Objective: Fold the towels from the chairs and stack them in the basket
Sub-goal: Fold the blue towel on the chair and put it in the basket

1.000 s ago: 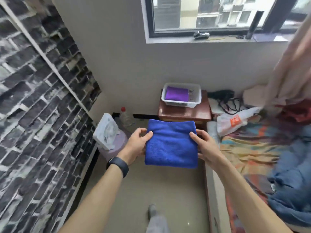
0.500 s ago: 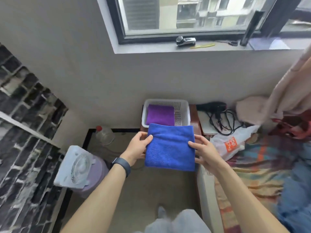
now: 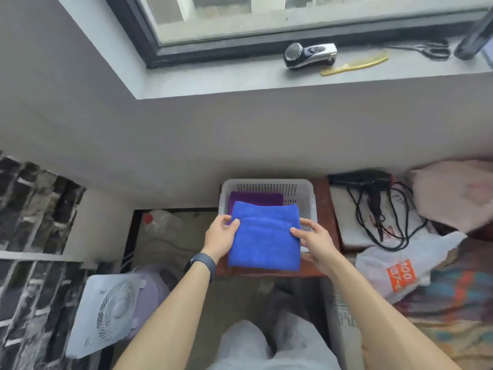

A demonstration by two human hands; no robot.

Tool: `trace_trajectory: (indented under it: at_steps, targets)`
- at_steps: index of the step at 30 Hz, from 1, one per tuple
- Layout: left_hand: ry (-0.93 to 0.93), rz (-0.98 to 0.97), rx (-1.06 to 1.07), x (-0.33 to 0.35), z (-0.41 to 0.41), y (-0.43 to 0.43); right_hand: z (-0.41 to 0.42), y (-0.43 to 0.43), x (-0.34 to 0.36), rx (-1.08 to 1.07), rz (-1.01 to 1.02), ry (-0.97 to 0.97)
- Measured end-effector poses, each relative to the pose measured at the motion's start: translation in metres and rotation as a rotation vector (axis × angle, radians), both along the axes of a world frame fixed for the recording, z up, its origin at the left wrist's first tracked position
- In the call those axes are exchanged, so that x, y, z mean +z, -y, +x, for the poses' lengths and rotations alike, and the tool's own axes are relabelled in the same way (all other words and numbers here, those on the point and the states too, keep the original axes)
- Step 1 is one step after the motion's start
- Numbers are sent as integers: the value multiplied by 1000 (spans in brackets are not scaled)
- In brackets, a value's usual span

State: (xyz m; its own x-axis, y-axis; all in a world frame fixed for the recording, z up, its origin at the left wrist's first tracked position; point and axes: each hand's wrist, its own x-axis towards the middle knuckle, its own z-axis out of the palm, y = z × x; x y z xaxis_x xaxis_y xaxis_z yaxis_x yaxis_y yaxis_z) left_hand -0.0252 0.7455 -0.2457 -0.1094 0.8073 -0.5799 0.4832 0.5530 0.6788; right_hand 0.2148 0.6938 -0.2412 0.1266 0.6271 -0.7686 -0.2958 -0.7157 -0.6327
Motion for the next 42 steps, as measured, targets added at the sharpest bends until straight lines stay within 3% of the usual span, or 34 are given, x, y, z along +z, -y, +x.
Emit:
trace_trajectory:
  at_steps: [9, 15, 21, 23, 25, 28, 30, 35, 42]
  targets:
    - [-82, -81, 23, -56, 3, -79, -7, -92, -59, 30, -102, 17]
    - [-164, -121, -29, -82, 3, -86, -16, -97, -88, 36, -172, 45]
    - [-221, -63, -14, -89, 3, -80, -24, -91, -94, 34, -100, 151]
    - [-304, -17, -28, -87, 8, -75, -28, -90, -93, 55, -80, 252]
    - [-472, 137, -91, -82, 10, -68, -33, -85, -93, 98, -52, 486]
    - [-626, 406, -409, -82, 7, -58, -46, -73, -94, 231, 168, 963]
    - [-643, 447, -607, -89, 5, -59, -56, -72, -102, 391, 334, 1162]
    - [-692, 342, -818, -120, -9, -69, -70, -81, -135, 782, 287, 1173]
    - [-744, 376, -801, -147, -8, -71, -68, -88, -170, 840, 264, 1201]
